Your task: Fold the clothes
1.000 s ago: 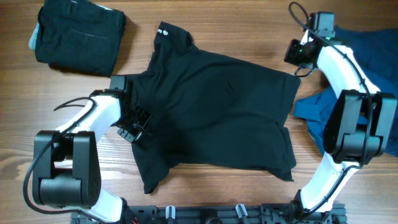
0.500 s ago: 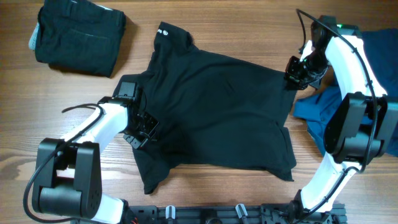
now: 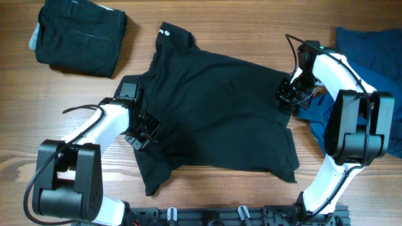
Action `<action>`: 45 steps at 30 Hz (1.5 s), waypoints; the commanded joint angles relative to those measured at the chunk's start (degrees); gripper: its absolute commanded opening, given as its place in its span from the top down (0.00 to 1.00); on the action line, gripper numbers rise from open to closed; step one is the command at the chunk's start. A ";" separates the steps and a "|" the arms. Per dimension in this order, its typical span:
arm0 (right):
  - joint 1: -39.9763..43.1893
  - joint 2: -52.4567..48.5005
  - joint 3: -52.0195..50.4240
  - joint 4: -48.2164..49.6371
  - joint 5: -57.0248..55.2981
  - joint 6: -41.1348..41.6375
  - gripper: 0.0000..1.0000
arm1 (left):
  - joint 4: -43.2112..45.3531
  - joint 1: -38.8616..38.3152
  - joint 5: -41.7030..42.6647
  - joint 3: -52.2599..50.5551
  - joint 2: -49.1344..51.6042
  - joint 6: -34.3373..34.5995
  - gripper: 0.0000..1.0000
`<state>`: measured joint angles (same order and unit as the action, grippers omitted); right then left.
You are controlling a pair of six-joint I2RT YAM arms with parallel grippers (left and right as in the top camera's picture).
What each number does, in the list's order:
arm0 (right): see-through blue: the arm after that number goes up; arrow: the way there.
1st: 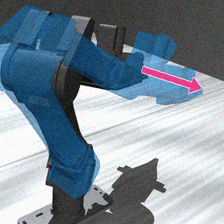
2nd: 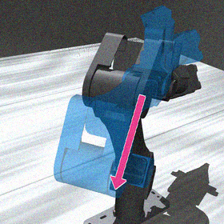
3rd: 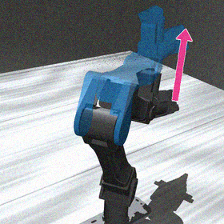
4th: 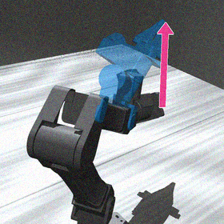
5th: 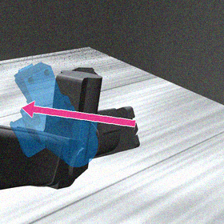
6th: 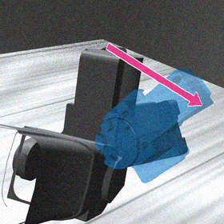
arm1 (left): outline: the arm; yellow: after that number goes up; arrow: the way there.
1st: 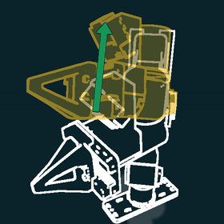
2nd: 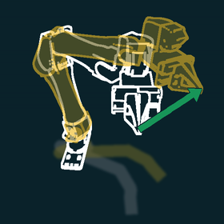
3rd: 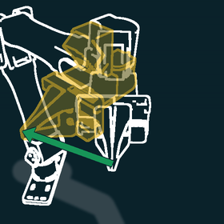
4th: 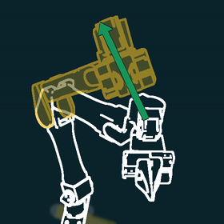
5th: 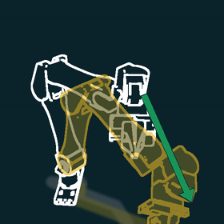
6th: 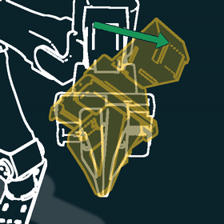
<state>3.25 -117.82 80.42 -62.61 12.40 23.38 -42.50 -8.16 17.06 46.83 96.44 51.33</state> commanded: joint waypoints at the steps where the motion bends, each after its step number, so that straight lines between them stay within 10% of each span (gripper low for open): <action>1: 0.13 -0.31 -1.55 1.11 -1.70 1.97 0.95 | 0.15 -1.01 -3.32 -4.92 4.33 -0.98 0.96; 32: 5.44 -11.39 -4.07 31.54 -6.69 3.48 0.95 | -1.64 -1.01 -1.70 -4.94 4.33 -1.66 0.96; 45: 8.04 -13.97 10.99 23.47 -10.14 -0.87 0.94 | 2.49 -4.33 5.70 -4.92 4.28 -3.13 0.96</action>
<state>9.28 -126.26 89.43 -36.12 13.30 24.77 -42.00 -8.80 23.31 45.74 96.75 49.43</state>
